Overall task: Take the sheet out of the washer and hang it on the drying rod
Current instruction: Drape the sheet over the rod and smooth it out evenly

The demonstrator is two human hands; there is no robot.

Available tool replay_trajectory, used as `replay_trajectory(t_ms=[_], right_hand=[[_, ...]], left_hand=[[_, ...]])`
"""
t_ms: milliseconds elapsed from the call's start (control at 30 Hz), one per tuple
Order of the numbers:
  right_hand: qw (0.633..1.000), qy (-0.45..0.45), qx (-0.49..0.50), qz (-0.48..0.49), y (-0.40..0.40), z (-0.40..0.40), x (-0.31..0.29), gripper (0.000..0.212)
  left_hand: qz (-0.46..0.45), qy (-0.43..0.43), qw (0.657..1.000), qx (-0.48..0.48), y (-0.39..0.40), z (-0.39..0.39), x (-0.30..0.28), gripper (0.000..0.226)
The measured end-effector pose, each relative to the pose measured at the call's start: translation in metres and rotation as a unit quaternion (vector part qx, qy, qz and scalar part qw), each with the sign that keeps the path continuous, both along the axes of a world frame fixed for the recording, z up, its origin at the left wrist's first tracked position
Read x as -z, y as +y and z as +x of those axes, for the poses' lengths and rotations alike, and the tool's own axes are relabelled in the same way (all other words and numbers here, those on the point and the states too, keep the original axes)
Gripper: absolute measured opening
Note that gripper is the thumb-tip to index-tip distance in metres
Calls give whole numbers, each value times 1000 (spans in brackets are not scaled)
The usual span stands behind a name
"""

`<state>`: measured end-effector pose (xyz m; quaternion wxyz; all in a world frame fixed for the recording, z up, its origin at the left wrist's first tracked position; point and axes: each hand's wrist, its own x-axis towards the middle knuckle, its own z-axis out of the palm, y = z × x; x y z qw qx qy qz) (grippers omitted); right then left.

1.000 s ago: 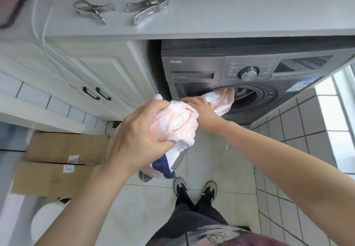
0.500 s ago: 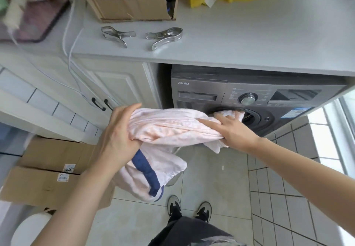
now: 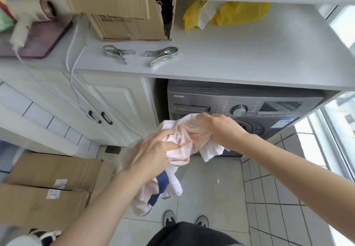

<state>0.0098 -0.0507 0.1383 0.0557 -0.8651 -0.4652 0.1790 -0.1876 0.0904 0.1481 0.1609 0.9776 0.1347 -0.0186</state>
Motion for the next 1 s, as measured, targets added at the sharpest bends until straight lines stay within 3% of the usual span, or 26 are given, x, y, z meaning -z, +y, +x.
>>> replay_trajectory(t_ms=[67, 233, 400, 500, 567, 667, 700, 833, 933, 1000], right_hand=[[997, 8, -9, 75, -6, -6, -10, 66], [988, -1, -50, 145, -14, -35, -24, 48], [982, -35, -100, 156, -6, -51, -20, 51], [971, -19, -130, 201, 1, -58, -18, 44], [966, 19, -107, 235, 2, -62, -19, 42], [959, 86, -53, 266, -5, -67, -15, 51], [957, 113, -40, 265, -9, -68, -13, 53], [947, 191, -41, 255, -21, -61, 0, 79], [961, 202, -44, 183, -23, -45, 16, 104], [968, 196, -62, 143, -17, -39, 28, 112]], left_hand=[[-15, 92, 993, -65, 10, 1, 11, 41], [-61, 117, 977, -165, 16, 5, 13, 41], [-85, -17, 989, -120, -3, 1, 1, 98], [-101, -39, 992, -70, -20, 2, 0, 124], [-86, -37, 992, -87, -29, 3, 2, 113], [-59, -92, 984, -139, -27, 3, 1, 56], [-49, -113, 983, -136, -25, 2, -1, 46], [7, -154, 984, -89, -18, -7, -4, 37], [34, -180, 981, -63, -15, -15, -7, 20], [41, -204, 976, -65, -13, -20, -13, 23]])
